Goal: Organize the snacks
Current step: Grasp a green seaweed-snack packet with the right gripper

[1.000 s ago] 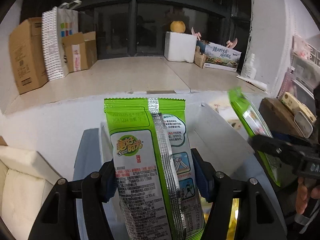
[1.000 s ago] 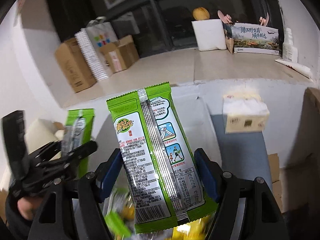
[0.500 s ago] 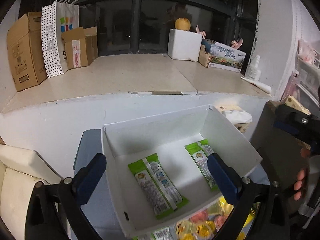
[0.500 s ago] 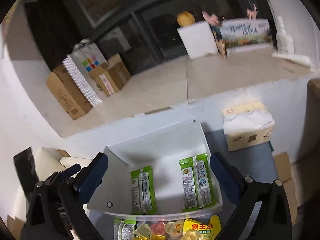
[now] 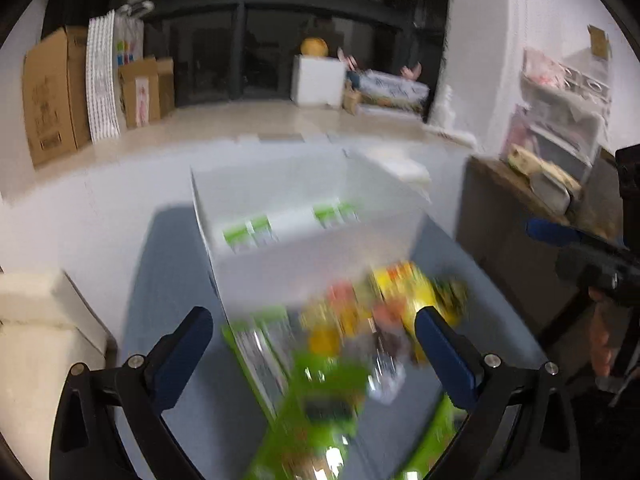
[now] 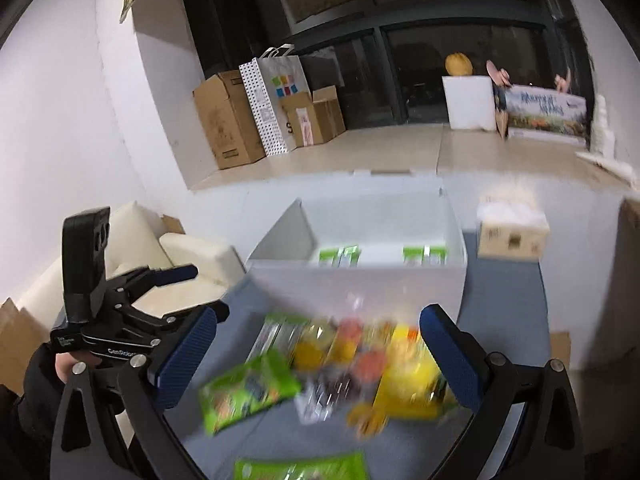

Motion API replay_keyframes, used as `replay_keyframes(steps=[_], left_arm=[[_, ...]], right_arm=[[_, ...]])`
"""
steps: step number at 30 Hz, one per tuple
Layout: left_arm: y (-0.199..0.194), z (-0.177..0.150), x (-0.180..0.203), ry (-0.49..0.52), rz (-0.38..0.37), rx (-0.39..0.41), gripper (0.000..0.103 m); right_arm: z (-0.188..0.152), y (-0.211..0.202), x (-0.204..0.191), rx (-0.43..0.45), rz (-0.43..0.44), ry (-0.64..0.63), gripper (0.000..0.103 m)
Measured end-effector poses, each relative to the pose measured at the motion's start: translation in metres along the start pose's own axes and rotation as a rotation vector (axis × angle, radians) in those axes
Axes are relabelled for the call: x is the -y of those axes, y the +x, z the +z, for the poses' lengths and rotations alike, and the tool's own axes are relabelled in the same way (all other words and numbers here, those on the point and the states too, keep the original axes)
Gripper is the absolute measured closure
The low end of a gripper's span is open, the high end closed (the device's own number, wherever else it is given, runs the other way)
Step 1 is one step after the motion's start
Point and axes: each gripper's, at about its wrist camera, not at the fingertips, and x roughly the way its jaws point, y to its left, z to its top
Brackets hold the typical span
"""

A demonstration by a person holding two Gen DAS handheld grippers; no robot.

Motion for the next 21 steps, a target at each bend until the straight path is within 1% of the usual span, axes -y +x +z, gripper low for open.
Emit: replay_keyframes(steps=[2,4,5,6,9,10,12,15,17,18,19,20,21], left_arm=[[0.003,-0.024,0.005,0.021,0.012,-0.039,0.000],[0.011,-0.041,0.011,0.068,0.013,-0.081,0.000],[0.014,-0.048,0.013,0.095,0.015,-0.098,0.000],[0.018,-0.054,0.015,0.121,0.013,-0.117,0.000],[0.028,-0.062,0.015,0.155,0.013,-0.144,0.000],[0.031,-0.064,0.013,0.153,0.011,-0.151,0.000],[0.042,-0.068,0.006,0.144,-0.009,-0.180,0.000],[0.062,-0.074,0.000,0.158,0.012,-0.232,0.000],[0.070,-0.077,-0.003,0.164,0.002,-0.257,0.001],[0.072,-0.078,-0.004,0.164,-0.005,-0.262,0.008],[0.074,-0.079,-0.006,0.158,-0.012,-0.269,0.025],[0.076,-0.079,-0.008,0.151,-0.018,-0.284,0.031],[0.077,-0.079,-0.009,0.147,-0.018,-0.289,0.031]], right_arm=[[-0.022,-0.010,0.000,0.015,-0.012,0.039,0.000],[-0.037,-0.018,0.002,0.025,-0.007,0.085,0.000],[-0.037,-0.018,0.002,0.025,-0.007,0.085,0.000],[-0.044,-0.020,0.004,0.020,0.006,0.111,0.000],[-0.049,-0.024,0.002,-0.012,-0.001,0.086,0.000],[-0.051,-0.027,0.002,-0.011,-0.017,0.077,0.000],[-0.051,-0.032,0.001,-0.002,-0.016,0.078,0.000],[-0.054,-0.037,0.000,0.006,-0.004,0.076,0.000],[-0.057,-0.039,0.000,0.001,-0.017,0.075,0.000],[-0.058,-0.039,-0.001,0.001,-0.018,0.075,0.000],[-0.058,-0.039,-0.001,-0.001,-0.018,0.076,0.000],[-0.060,-0.039,-0.002,-0.005,-0.021,0.074,0.000],[-0.060,-0.039,-0.002,-0.005,-0.021,0.074,0.000]])
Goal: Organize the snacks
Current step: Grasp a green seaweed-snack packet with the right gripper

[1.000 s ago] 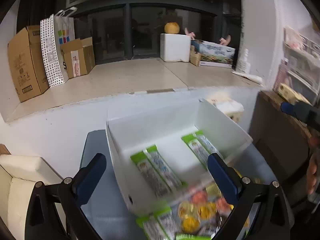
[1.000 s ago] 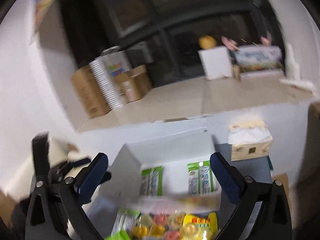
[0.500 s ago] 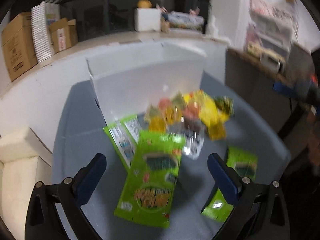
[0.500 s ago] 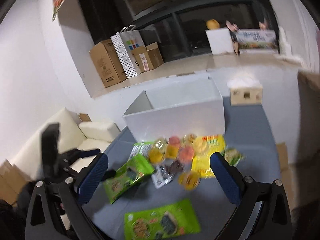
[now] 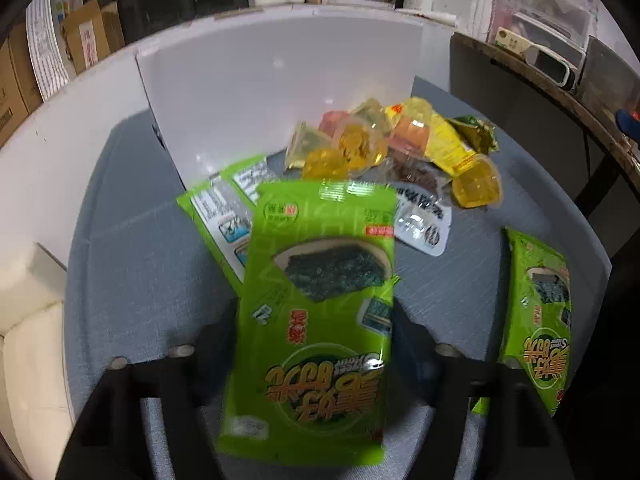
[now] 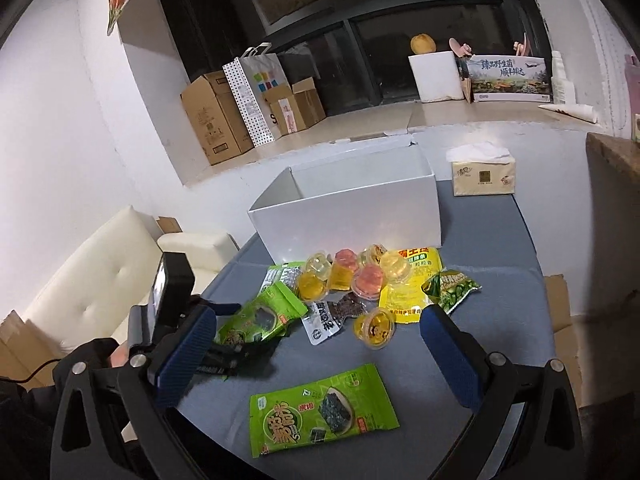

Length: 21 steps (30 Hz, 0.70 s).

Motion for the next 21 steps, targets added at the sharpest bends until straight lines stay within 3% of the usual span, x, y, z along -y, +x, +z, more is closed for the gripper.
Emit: replay_keyframes(steps=[6,8,9,10,11,12,13,14,18,21], left_arm=[[-0.026,-0.002,-0.003,-0.030,-0.006,0.070,0.034],[-0.043,-0.003,-0.006,-0.080,-0.009,0.109,0.034],[-0.052,-0.005,-0.007,-0.098,-0.021,0.129,0.034],[-0.065,-0.009,-0.007,-0.108,-0.041,0.158,0.034],[-0.072,-0.011,-0.006,-0.106,-0.048,0.171,0.034],[-0.079,-0.014,-0.005,-0.105,-0.053,0.185,0.034],[-0.085,-0.016,-0.005,-0.107,-0.057,0.195,0.034],[-0.090,-0.018,-0.004,-0.112,-0.061,0.201,0.034],[-0.098,-0.024,-0.001,-0.116,-0.078,0.208,0.034],[-0.097,-0.024,0.000,-0.109,-0.071,0.202,0.034]], right_arm=[[-0.006,0.008,-0.007,-0.050,0.007,-0.105,0.000],[-0.012,0.018,-0.013,-0.110,0.042,-0.263,0.000],[-0.012,0.018,-0.013,-0.110,0.042,-0.263,0.000],[-0.019,0.030,-0.021,-0.190,0.078,-0.474,0.000],[-0.023,0.035,-0.024,-0.219,0.089,-0.554,0.000],[-0.023,0.035,-0.024,-0.219,0.089,-0.554,0.000],[-0.032,0.047,-0.027,-0.291,0.127,-0.724,0.000],[-0.032,0.047,-0.027,-0.291,0.127,-0.724,0.000],[-0.048,0.077,-0.040,-0.436,0.210,-0.974,0.000],[-0.056,0.087,-0.046,-0.490,0.241,-1.059,0.000]])
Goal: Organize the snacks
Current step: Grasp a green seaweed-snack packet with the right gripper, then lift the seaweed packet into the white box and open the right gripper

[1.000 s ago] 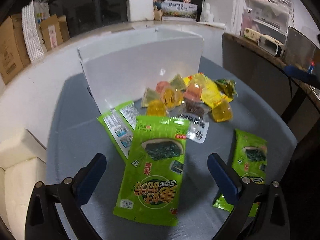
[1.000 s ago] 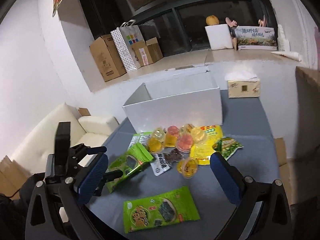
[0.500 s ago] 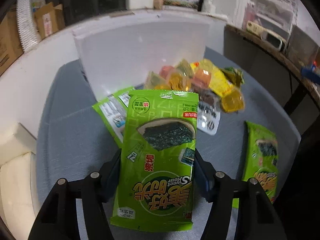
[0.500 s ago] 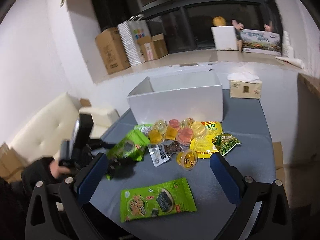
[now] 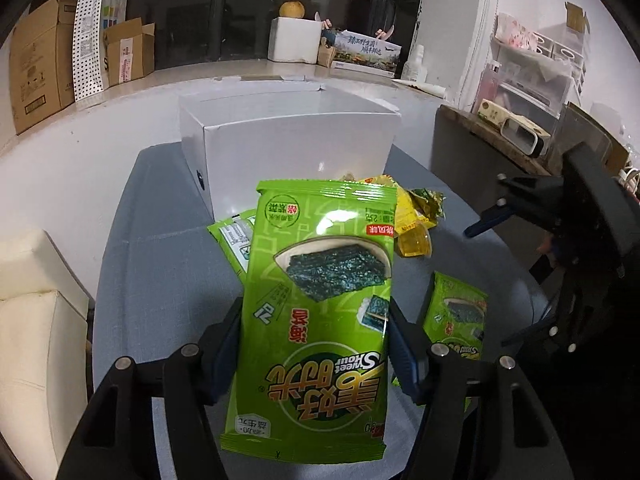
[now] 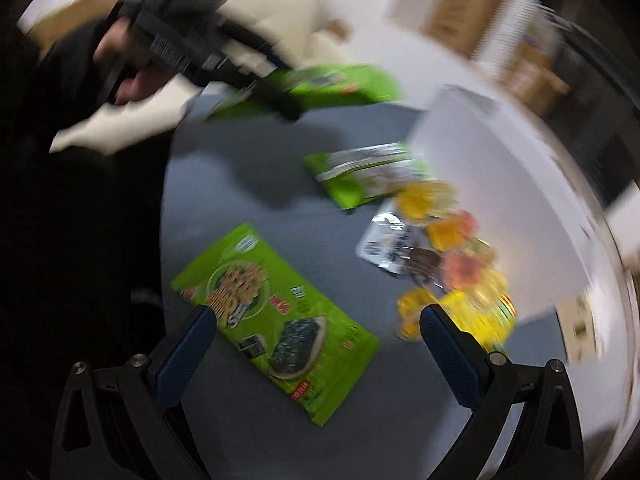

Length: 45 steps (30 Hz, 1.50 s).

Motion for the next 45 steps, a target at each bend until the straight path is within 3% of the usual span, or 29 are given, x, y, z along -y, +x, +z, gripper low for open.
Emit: replay_keyframes(steps=[2,8,12,16,17,19,21,24,25,27,28,30,32,33,34,35,39,45], left_arm=[[0.001,0.000,-0.002,-0.007,-0.010,-0.001,0.034],[0.004,-0.001,-0.003,-0.014,-0.028,-0.004,0.034],[0.006,-0.003,-0.002,-0.015,-0.044,-0.010,0.034],[0.006,-0.003,-0.002,-0.011,-0.047,-0.008,0.033],[0.006,-0.003,-0.002,-0.014,-0.050,-0.008,0.033],[0.006,-0.003,-0.003,-0.015,-0.044,-0.009,0.033],[0.006,-0.003,-0.004,-0.017,-0.045,-0.009,0.033],[0.005,-0.003,-0.003,-0.016,-0.044,-0.003,0.033],[0.004,-0.003,-0.003,-0.016,-0.042,-0.002,0.033],[0.004,-0.002,-0.002,-0.015,-0.039,-0.001,0.033],[0.003,-0.002,-0.001,-0.015,-0.037,0.001,0.033],[0.001,-0.001,0.000,-0.018,-0.033,0.006,0.033],[-0.001,0.000,0.001,-0.023,-0.025,0.018,0.033],[-0.002,0.001,0.001,-0.027,-0.022,0.022,0.033],[-0.003,0.002,0.001,-0.035,-0.019,0.025,0.033],[-0.004,0.003,0.001,-0.041,-0.013,0.030,0.033],[-0.009,0.012,0.001,-0.074,0.000,0.069,0.033],[-0.016,0.047,-0.001,-0.136,0.022,0.155,0.033]], right_arm=[[0.007,0.023,-0.007,-0.097,0.048,-0.122,0.000],[0.010,0.058,-0.008,-0.205,0.141,-0.227,0.000],[0.014,0.066,0.005,-0.192,0.186,-0.189,0.000],[0.014,0.075,0.026,-0.219,0.266,-0.080,0.000],[0.009,0.075,0.038,-0.208,0.285,0.004,0.001],[0.007,0.071,0.043,-0.180,0.254,0.042,0.007],[0.006,0.067,0.047,-0.163,0.243,0.070,0.035],[-0.003,0.047,0.055,-0.089,0.135,0.170,0.035],[-0.005,0.041,0.054,-0.063,0.145,0.203,0.035],[-0.008,0.036,0.053,-0.050,0.125,0.223,0.035],[-0.009,0.025,0.047,-0.034,0.037,0.286,0.035],[-0.013,0.021,0.042,-0.027,0.011,0.314,0.035],[-0.017,-0.001,0.044,0.039,-0.115,0.519,0.035],[-0.017,-0.001,0.044,0.039,-0.115,0.519,0.035],[-0.017,-0.007,0.045,0.064,-0.138,0.601,0.035],[-0.026,-0.024,0.055,0.109,-0.184,0.769,0.035],[-0.035,-0.057,0.067,0.219,-0.307,0.974,0.035],[-0.043,-0.089,0.094,0.351,-0.327,1.136,0.035]])
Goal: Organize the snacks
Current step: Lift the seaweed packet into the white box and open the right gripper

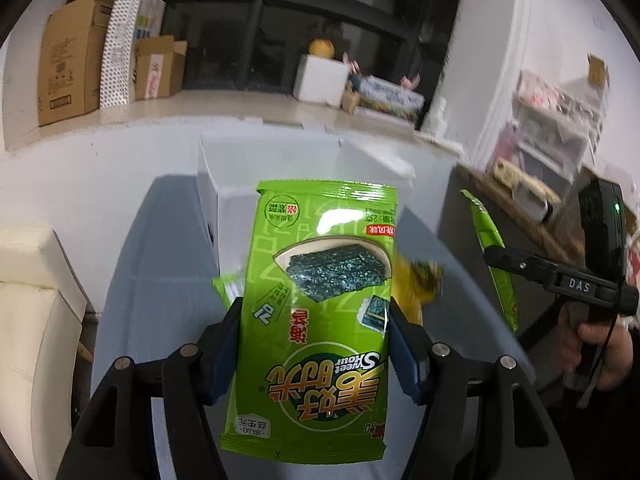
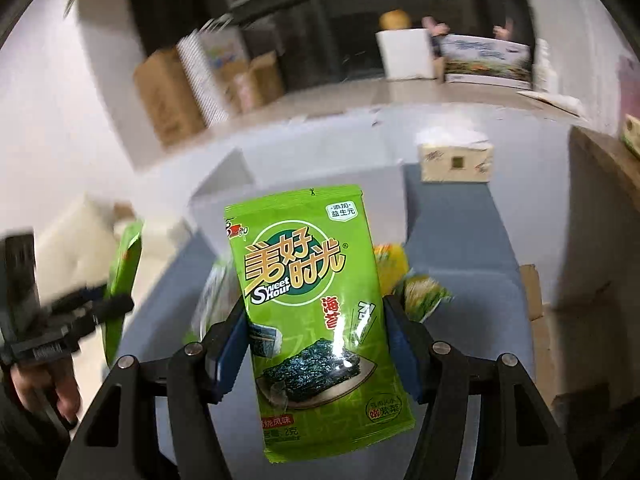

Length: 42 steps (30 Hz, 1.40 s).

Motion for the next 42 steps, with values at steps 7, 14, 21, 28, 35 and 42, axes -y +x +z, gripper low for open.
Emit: replay_keyframes(steps=[7,14,21,28,35,42], left_arm=[[0.025,0.081,-0.003,-0.045,0.029,0.084,0.033],[0.088,0.156,-0.014,-0.070,0.074,0.047,0.033],[0.154,0.180,-0.022,-0.042,0.121,-0.076,0.012],[0.157,0.165,-0.037,-0.070,0.161,-0.082,0.000],[0.115,0.144,-0.030,-0.051,0.151,-0.032,0.000],[0.056,0.082,0.003,0.005,0.121,0.033,0.000]], right_arm=[[0.073,0.014,-0.001,0.116,0.021,0.026,0.035],[0.148,0.081,0.003,0.036,0.039,0.038,0.034],[0.184,0.150,0.010,-0.040,0.075,0.094,0.014],[0.180,0.149,0.022,-0.014,0.063,0.132,0.000],[0.161,0.107,0.010,0.029,0.050,0.034,0.000],[0.084,0.047,0.004,0.047,-0.007,-0.078,0.000]])
